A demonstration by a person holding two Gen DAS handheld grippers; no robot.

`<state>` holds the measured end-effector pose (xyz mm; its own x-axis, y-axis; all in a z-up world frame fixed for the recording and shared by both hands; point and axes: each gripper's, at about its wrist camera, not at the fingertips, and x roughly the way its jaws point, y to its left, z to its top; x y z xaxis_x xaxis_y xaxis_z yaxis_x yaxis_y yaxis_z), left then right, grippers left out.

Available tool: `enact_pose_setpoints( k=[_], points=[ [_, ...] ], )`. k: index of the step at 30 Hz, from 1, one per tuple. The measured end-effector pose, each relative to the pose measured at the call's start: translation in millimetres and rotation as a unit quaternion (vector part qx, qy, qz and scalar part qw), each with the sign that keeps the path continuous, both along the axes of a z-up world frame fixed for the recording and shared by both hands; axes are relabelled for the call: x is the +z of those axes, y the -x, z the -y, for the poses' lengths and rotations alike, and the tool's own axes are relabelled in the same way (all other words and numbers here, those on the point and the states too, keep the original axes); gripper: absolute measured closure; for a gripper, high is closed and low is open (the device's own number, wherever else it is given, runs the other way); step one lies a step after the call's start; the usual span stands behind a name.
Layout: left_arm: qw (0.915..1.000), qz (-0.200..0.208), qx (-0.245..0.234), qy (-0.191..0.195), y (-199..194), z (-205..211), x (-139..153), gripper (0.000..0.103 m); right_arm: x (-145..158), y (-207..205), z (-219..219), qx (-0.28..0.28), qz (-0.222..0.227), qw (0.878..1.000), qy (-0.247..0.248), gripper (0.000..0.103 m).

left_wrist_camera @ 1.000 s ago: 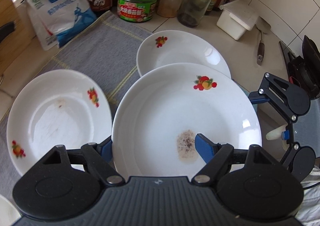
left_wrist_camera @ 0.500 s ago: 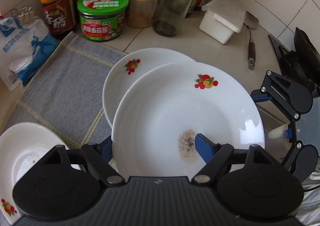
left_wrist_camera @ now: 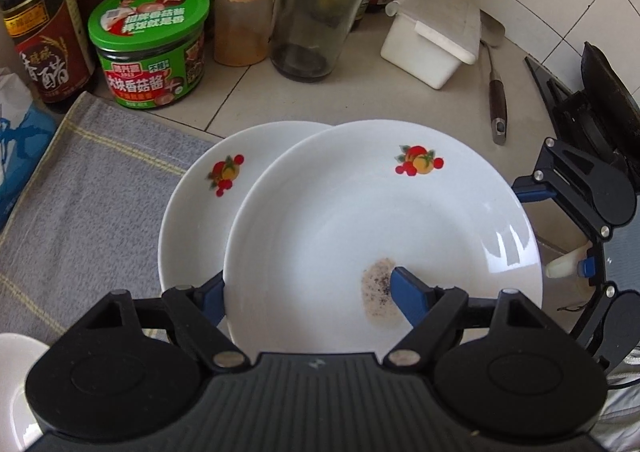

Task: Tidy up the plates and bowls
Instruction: 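Lower the held plate onto the other white plate with the left gripper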

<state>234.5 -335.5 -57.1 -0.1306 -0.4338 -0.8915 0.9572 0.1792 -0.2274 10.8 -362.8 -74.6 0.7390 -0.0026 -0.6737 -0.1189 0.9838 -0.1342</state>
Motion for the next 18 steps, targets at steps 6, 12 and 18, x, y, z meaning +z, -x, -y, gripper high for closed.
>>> enact_pose_setpoints(
  k=[6,12,18],
  points=[
    [1.0000,-0.005,-0.002,-0.001,-3.8,8.2,-4.8,0.021,-1.1,-0.1,6.6,-0.007,-0.002,1.000,-0.004,0.000],
    [0.9999,-0.009,0.002,-0.004,-6.7,12.6,-9.0,0.021,-0.9,-0.2,10.2,-0.011,-0.001,1.000,-0.009,0.000],
    [0.9999,-0.013,0.008,-0.007,-10.0,18.2,-12.0,0.020,-0.2,0.0,12.0,-0.015,0.003,1.000,-0.019,0.000]
  ],
)
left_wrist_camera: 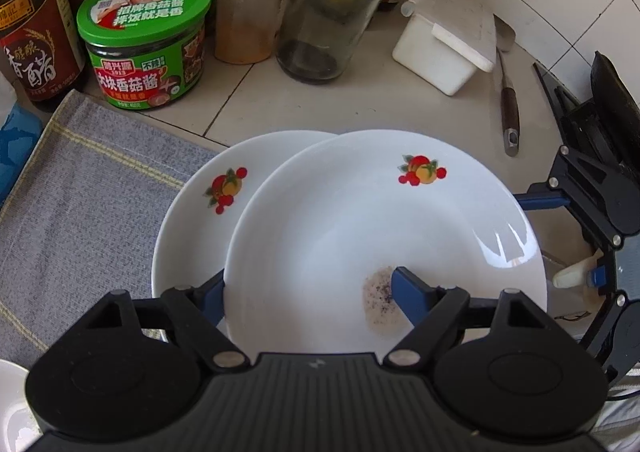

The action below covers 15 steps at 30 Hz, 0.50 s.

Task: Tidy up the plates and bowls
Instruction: 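Lower the held plate onto the other white plate with the left gripper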

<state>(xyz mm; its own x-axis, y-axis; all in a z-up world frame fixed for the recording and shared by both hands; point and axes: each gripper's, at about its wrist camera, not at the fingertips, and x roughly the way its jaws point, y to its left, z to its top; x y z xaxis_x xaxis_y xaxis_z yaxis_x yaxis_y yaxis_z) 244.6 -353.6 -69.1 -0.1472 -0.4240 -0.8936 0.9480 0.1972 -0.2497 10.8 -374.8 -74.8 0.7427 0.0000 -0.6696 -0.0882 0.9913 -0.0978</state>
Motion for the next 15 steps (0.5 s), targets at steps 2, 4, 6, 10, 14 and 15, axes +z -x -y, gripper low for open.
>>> enact_pose_setpoints(
  k=[2,4,6,10,14,15],
  points=[
    [1.0000,0.003,0.000,-0.001,-0.2,1.3,0.1,0.020,0.4,0.6,2.3,0.001,0.002,1.000,-0.006,0.000],
    [1.0000,0.007,-0.001,-0.001,0.4,3.0,0.3,0.020,0.3,0.4,2.5,0.000,0.003,1.000,-0.005,0.000],
    [1.0000,0.009,-0.002,-0.001,0.9,4.3,-0.4,0.020,0.5,0.1,2.0,-0.001,0.003,1.000,-0.005,0.000],
    [1.0000,0.005,0.004,-0.004,-1.4,5.0,-3.6,0.019,1.8,0.0,1.2,-0.001,0.005,1.000,-0.006,0.000],
    [0.9999,0.006,0.006,-0.006,-1.5,4.3,-5.5,0.018,3.5,0.1,1.5,0.001,0.007,1.000,-0.006,0.000],
    [0.9999,0.007,0.007,-0.007,-1.4,4.4,-6.0,0.018,4.1,-0.3,1.8,0.002,0.008,1.000,-0.007,0.000]
  ],
)
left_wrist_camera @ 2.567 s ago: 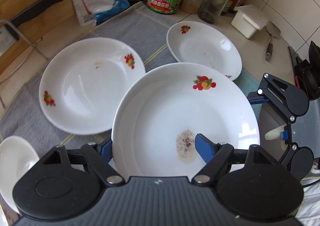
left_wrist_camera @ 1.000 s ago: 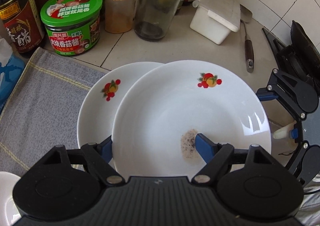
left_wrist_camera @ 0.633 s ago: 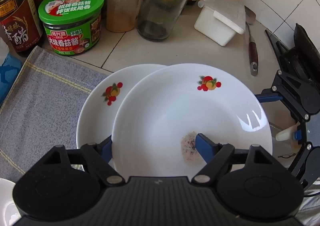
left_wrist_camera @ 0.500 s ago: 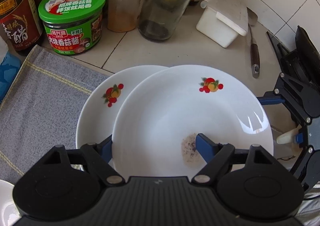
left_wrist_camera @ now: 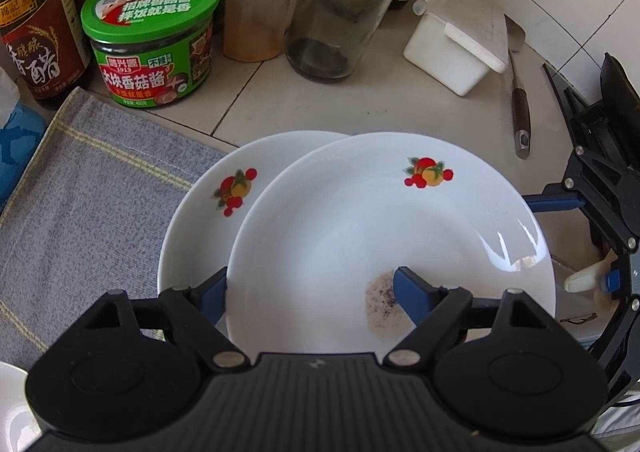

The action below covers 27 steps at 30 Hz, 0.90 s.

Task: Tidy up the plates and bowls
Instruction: 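Lower the held plate onto the other white plate with the left gripper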

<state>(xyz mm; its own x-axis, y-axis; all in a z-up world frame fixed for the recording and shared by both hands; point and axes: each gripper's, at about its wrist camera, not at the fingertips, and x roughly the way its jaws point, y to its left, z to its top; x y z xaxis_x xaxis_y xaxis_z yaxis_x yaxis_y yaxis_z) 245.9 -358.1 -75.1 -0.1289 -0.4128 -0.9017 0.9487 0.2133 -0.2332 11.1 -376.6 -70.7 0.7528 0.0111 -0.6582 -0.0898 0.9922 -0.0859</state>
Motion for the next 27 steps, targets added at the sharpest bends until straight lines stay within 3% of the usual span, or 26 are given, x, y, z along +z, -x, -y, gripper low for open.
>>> enact_pose_setpoints(
  k=[27],
  points=[
    [0.9991,0.035,0.021,0.014,-0.3,-9.6,6.3,0.017,-5.7,-7.0,-1.1,0.002,-0.007,1.000,0.006,0.000]
  ],
)
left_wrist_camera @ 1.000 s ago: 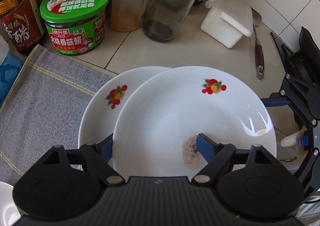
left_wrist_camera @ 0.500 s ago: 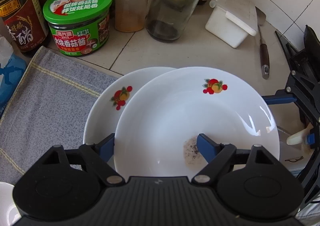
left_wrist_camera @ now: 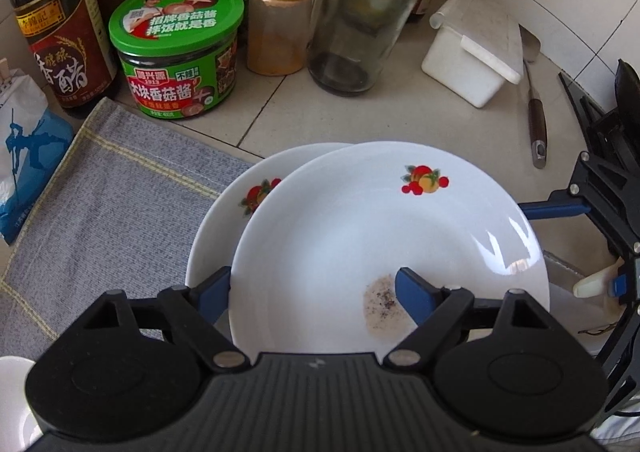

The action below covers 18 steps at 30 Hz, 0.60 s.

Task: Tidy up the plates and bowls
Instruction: 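Lower the held plate fully onto the other plate and open the left gripper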

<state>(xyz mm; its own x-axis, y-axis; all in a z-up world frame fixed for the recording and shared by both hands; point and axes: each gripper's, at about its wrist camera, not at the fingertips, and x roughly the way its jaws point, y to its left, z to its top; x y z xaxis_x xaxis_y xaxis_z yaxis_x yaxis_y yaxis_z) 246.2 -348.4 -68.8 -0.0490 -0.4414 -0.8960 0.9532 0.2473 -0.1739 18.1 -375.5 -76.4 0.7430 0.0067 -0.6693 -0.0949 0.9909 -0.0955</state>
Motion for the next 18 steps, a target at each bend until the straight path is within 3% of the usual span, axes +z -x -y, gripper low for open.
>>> enact_pose_setpoints(
  k=[18],
  points=[
    [0.9988,0.025,0.035,0.025,3.5,-15.2,9.3,0.014,-7.3,-11.3,-2.4,-0.013,-0.012,1.000,0.002,0.000]
  ],
)
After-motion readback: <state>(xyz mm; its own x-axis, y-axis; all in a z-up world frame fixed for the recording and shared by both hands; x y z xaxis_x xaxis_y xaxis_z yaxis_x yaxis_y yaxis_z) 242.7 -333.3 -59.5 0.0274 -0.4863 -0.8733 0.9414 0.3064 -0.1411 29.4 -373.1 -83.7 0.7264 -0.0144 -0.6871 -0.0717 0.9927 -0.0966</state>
